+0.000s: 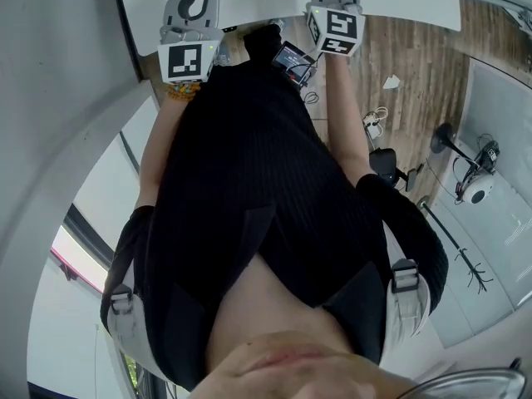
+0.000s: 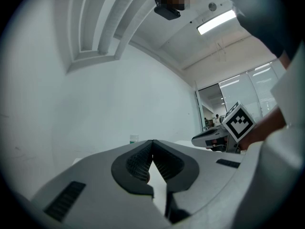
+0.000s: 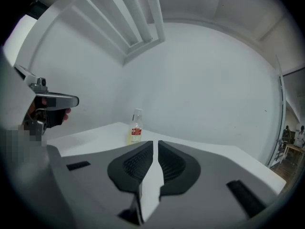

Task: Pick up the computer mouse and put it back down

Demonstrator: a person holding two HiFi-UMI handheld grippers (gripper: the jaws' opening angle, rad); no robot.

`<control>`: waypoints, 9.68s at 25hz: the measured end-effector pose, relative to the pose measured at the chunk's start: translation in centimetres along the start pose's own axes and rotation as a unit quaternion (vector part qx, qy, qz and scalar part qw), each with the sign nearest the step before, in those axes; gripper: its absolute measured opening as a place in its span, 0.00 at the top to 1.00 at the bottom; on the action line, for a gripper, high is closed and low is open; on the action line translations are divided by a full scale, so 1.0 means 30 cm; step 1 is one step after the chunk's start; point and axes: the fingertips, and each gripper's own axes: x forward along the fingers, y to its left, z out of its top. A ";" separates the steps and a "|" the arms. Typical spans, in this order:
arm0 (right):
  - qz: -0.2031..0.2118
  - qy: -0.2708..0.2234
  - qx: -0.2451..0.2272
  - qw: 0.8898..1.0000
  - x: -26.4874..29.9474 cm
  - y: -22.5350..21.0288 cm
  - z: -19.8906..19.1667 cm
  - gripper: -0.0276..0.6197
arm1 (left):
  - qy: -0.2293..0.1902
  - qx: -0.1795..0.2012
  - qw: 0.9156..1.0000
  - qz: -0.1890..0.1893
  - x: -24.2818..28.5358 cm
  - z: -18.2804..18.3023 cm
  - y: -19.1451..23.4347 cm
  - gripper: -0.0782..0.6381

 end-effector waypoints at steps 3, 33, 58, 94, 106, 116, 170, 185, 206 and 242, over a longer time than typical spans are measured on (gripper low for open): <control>0.018 0.025 -0.003 1.000 0.023 0.030 -0.049 0.91 | 0.003 0.001 1.000 0.007 -0.016 -0.011 0.015 0.87; 0.157 0.303 0.001 0.940 0.235 0.236 -0.419 0.55 | 0.011 -0.004 0.999 0.043 0.047 -0.042 0.116 0.87; 0.150 0.387 0.060 0.908 0.299 0.274 -0.530 0.54 | 0.017 -0.011 0.998 0.053 0.045 -0.072 0.178 0.87; 0.143 0.341 0.069 0.927 0.291 0.243 -0.517 0.54 | 0.008 -0.004 0.999 0.033 0.025 -0.036 0.169 0.87; 0.150 0.322 0.075 0.932 0.291 0.225 -0.513 0.54 | 0.006 0.005 0.999 0.036 0.022 -0.019 0.168 0.87; 0.140 0.300 0.077 0.941 0.277 0.216 -0.475 0.53 | 0.008 0.010 0.999 0.037 0.014 -0.017 0.176 0.87; 0.088 -0.172 0.094 0.977 -0.029 0.159 0.365 0.53 | -0.019 0.012 1.000 0.021 0.082 0.070 0.120 0.87; 0.080 -0.173 0.095 0.977 -0.026 0.135 0.370 0.53 | -0.016 0.023 1.000 0.005 0.092 0.062 0.090 0.87; 0.073 -0.135 0.101 0.983 0.042 0.105 0.304 0.53 | 0.004 0.022 1.000 0.013 0.115 0.009 0.108 0.87; 0.089 0.106 0.138 0.981 0.256 0.151 -0.201 0.53 | 0.008 0.021 0.999 0.042 0.087 -0.007 0.155 0.87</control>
